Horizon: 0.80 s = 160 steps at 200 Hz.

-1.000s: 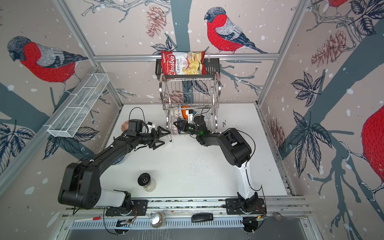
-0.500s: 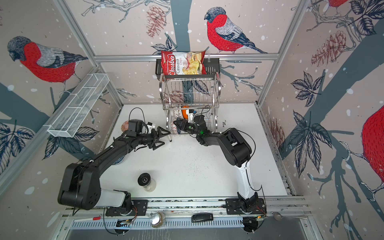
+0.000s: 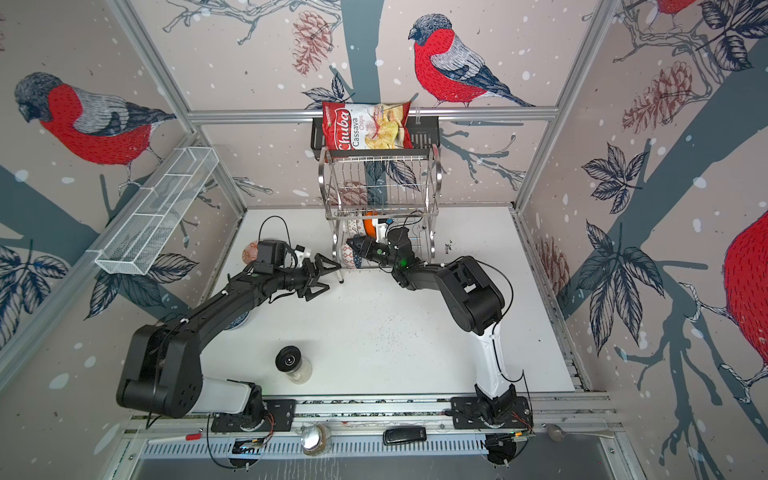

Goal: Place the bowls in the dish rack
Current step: 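Lower the blue bowl into the rack slot beside the orange bowl, then open the right gripper off the blue bowl while the left gripper reaches the patterned bowl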

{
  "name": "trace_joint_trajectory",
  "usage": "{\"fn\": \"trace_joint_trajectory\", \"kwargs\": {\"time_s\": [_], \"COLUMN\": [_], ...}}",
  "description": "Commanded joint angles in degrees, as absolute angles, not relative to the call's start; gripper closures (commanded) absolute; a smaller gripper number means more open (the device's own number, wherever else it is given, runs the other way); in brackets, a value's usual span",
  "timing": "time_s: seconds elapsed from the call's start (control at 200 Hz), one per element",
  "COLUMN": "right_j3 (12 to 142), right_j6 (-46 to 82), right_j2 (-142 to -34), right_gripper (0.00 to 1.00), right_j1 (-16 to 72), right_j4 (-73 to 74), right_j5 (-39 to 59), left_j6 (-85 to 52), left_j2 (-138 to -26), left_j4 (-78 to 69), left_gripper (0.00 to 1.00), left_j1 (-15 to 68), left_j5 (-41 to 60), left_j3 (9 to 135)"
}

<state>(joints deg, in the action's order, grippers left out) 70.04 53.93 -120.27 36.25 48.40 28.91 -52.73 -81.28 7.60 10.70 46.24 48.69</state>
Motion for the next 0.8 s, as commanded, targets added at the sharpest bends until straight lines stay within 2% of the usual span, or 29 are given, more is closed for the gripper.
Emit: {"fn": "trace_joint_trajectory", "kwargs": {"time_s": [0.0, 0.51, 0.795], "right_j3": [69.9, 68.4, 64.7], "right_j6": [52.7, 53.5, 54.2], "right_j2": [-119.4, -118.4, -114.5], "right_gripper": [0.69, 0.7, 0.67], "right_j1": [35.9, 35.7, 35.9], "right_j4": [48.4, 49.9, 51.8], "right_j5": [27.8, 27.2, 26.2], "left_j6": [-52.9, -51.3, -49.6], "left_j2": [-81.6, -82.2, -82.3], "left_j4": [5.2, 7.8, 10.2], "left_gripper": [0.03, 0.03, 0.03], "left_j1": [10.7, 10.7, 9.6], "left_j5": [46.0, 45.4, 44.7], "left_j3": [49.5, 51.7, 53.9]}}
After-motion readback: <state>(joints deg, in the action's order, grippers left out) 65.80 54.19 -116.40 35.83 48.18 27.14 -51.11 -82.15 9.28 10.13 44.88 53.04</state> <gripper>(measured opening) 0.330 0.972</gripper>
